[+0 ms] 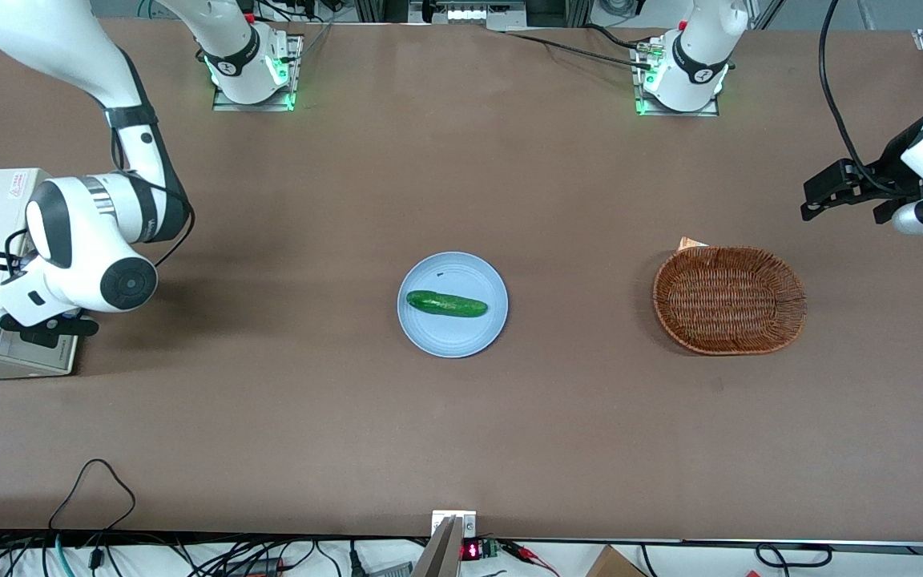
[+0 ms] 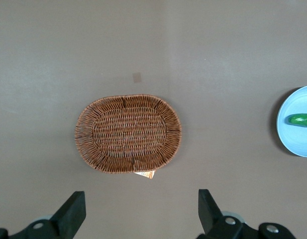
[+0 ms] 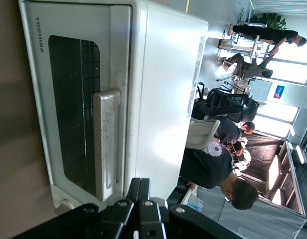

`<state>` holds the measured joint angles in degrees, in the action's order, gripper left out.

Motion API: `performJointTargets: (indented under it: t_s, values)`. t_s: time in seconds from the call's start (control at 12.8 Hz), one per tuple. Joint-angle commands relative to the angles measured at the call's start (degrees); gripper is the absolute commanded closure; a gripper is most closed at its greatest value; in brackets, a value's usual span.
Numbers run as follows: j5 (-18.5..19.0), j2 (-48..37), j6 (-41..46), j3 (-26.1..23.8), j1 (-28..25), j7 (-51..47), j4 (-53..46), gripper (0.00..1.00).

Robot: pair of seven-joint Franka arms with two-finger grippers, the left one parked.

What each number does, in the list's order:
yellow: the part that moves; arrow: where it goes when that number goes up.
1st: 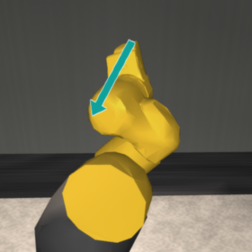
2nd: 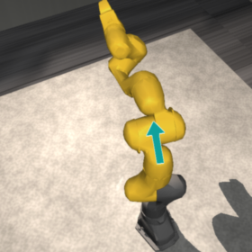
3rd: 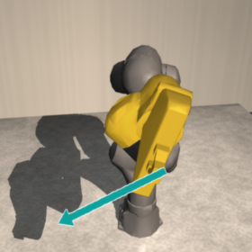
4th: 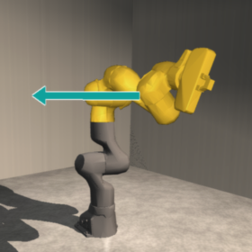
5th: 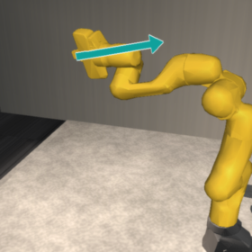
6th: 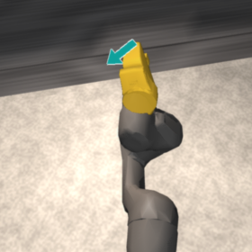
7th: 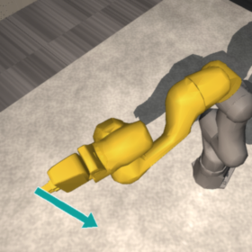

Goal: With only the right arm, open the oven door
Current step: 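Move the right gripper down to the toaster oven door handle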

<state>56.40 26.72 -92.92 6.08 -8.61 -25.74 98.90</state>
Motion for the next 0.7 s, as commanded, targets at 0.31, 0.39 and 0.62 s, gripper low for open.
performJointTargets:
  t_s: [0.31,0.39,0.62]
  values:
    - [5.3,4.3,-1.91,-0.28,0.26,-11.44,0.42,0.98]
    - [6.17,4.39,-1.91,-0.28,0.35,-11.44,0.6,0.98]
    - [6.71,5.09,-1.91,-0.28,0.61,-11.44,0.51,0.98]
